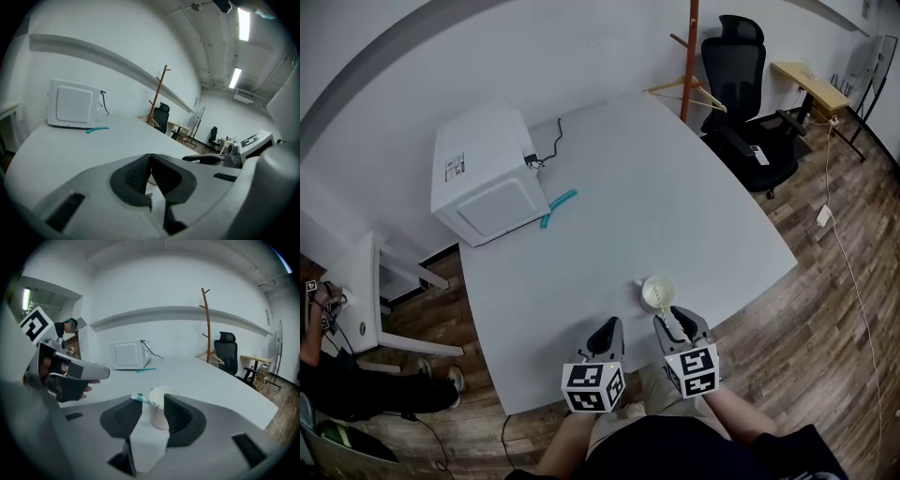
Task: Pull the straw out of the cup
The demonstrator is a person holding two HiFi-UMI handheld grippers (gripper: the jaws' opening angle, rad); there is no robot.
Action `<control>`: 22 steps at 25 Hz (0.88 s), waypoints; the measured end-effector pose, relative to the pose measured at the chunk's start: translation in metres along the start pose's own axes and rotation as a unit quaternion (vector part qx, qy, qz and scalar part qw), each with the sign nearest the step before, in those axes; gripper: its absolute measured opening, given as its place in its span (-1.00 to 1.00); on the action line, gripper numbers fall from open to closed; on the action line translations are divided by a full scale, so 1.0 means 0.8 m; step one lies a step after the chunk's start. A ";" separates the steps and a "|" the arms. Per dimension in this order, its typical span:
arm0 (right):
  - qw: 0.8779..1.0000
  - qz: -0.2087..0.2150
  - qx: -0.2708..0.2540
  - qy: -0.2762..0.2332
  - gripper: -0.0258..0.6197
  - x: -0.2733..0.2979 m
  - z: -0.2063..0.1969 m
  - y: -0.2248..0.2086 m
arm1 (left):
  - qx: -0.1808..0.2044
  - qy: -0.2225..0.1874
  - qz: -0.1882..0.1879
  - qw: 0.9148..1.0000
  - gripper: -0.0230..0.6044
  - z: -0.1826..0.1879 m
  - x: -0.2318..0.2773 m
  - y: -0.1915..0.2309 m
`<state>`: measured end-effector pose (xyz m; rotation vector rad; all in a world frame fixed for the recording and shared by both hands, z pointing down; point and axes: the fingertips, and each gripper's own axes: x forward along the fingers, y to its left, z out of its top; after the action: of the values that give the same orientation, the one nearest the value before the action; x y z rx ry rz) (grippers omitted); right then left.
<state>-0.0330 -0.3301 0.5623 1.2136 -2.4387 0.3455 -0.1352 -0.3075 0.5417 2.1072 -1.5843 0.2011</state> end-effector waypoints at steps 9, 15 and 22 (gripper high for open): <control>1.000 0.009 -0.005 0.019 -0.53 0.023 -0.014 -0.005 | -0.006 0.001 0.006 1.000 -0.87 0.001 0.018 0.004; 1.000 -0.001 -0.011 0.026 -0.69 0.030 -0.017 -0.010 | -0.009 0.003 0.008 1.000 -0.87 0.001 0.022 0.007; 0.999 -0.024 -0.026 0.029 -0.78 0.031 -0.015 -0.018 | -0.007 0.002 0.006 1.000 -0.87 0.002 0.021 0.006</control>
<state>-0.0323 -0.3514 0.5845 1.2214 -2.3494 0.2974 -0.1344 -0.3235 0.5484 2.0853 -1.5922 0.1964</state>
